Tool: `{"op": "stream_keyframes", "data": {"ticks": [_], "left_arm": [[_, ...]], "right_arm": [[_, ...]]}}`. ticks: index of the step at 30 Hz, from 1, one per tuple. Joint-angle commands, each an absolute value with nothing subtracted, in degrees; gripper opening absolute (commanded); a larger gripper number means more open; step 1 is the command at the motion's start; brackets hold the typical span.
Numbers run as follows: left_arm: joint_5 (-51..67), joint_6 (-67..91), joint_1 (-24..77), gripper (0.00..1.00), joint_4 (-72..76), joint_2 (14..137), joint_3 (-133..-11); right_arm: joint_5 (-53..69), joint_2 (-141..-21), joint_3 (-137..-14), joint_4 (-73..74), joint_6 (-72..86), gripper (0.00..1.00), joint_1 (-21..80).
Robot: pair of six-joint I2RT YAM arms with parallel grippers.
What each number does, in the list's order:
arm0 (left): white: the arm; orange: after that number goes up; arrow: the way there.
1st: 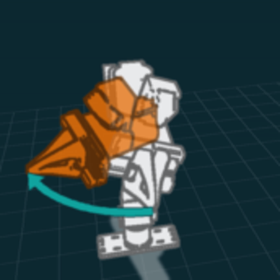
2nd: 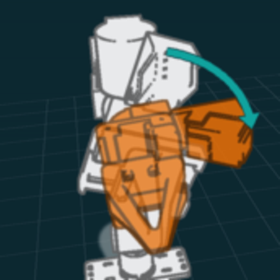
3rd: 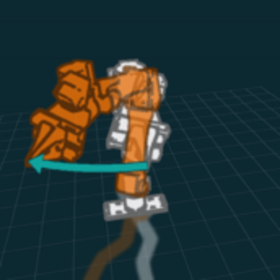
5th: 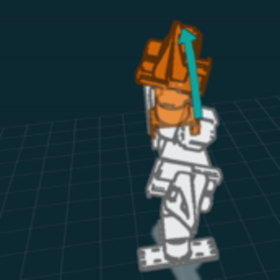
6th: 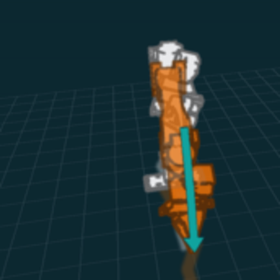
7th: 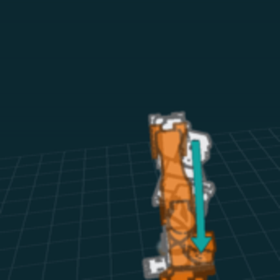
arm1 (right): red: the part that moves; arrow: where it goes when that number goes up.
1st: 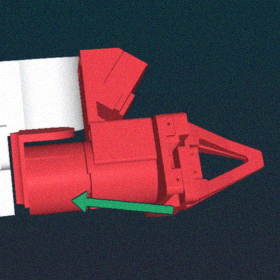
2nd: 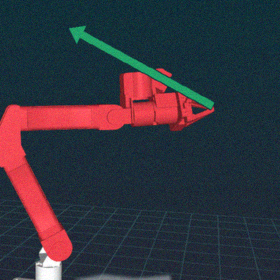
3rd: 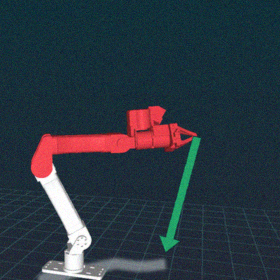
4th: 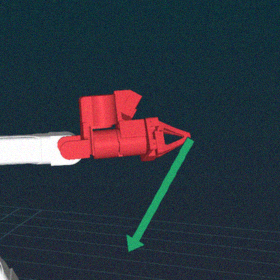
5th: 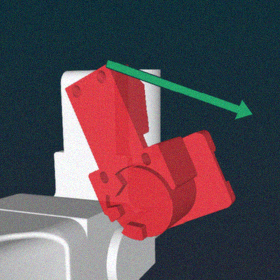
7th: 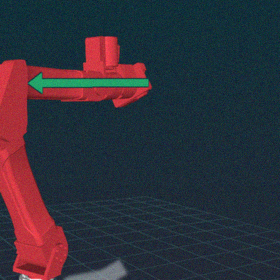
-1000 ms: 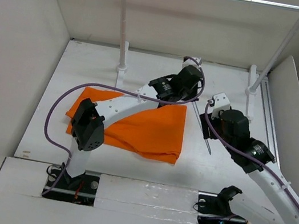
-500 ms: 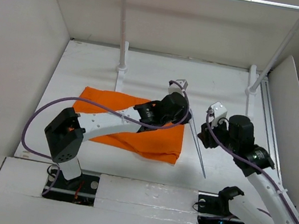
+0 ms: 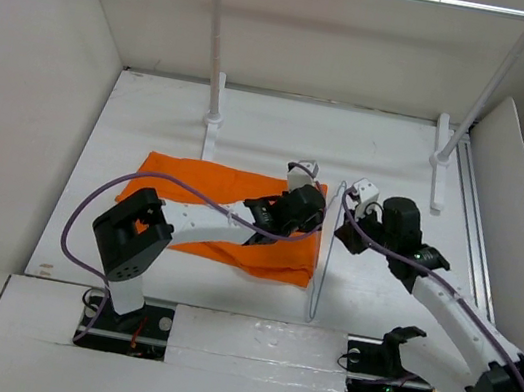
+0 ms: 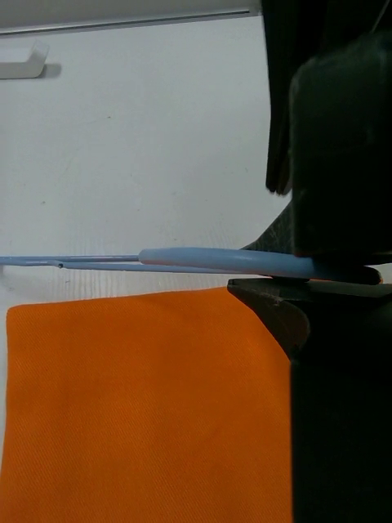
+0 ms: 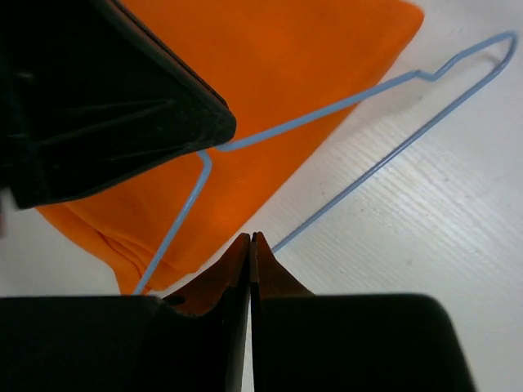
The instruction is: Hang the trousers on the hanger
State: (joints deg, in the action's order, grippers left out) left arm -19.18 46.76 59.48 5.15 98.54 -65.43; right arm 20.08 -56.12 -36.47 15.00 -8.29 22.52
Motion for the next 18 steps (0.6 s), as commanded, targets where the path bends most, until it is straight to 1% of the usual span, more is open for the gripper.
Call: {"op": "stream_keyframes", "data": {"ticks": [1,3,4,5,6,7,9,10,15,18], "left_arm": [[-22.76,47.55,60.21,0.00,5.98,98.00,-64.69],[-24.77,48.07,60.81,0.00,5.02,98.17,-64.42],[-25.48,48.34,60.82,0.00,4.57,98.17,-64.51],[-26.10,48.43,60.82,0.00,4.40,98.26,-64.34],[-26.45,48.43,60.82,0.00,4.05,98.35,-64.25],[-26.89,48.43,60.82,0.00,4.04,98.78,-64.25],[-27.24,48.43,60.82,0.00,3.61,99.23,-64.16],[-27.42,48.51,60.82,0.00,3.43,99.75,-64.33],[-27.42,48.60,60.82,0.00,3.25,99.93,-63.72],[-27.42,48.43,60.82,0.00,3.25,99.84,-63.55]], "right_arm": [[21.28,-60.72,-33.67,2.58,-4.93,0.06,23.46],[18.03,-64.24,-31.65,-2.25,-3.09,0.02,23.47],[18.02,-65.29,-31.64,-3.85,-2.55,0.02,23.47],[18.02,-66.61,-30.77,-5.43,-2.11,0.06,23.47],[18.54,-68.88,-30.50,-6.93,-1.50,0.13,23.47],[19.15,-69.95,-30.50,-9.47,-1.15,0.31,23.99],[19.07,-71.88,-30.59,-11.15,-0.09,0.43,24.69],[18.72,-73.37,-30.59,-12.38,-0.09,0.48,24.70],[20.30,-76.55,-27.52,-18.62,6.57,0.49,25.22],[17.85,-78.83,-26.98,-18.90,8.69,0.51,26.45]]}}
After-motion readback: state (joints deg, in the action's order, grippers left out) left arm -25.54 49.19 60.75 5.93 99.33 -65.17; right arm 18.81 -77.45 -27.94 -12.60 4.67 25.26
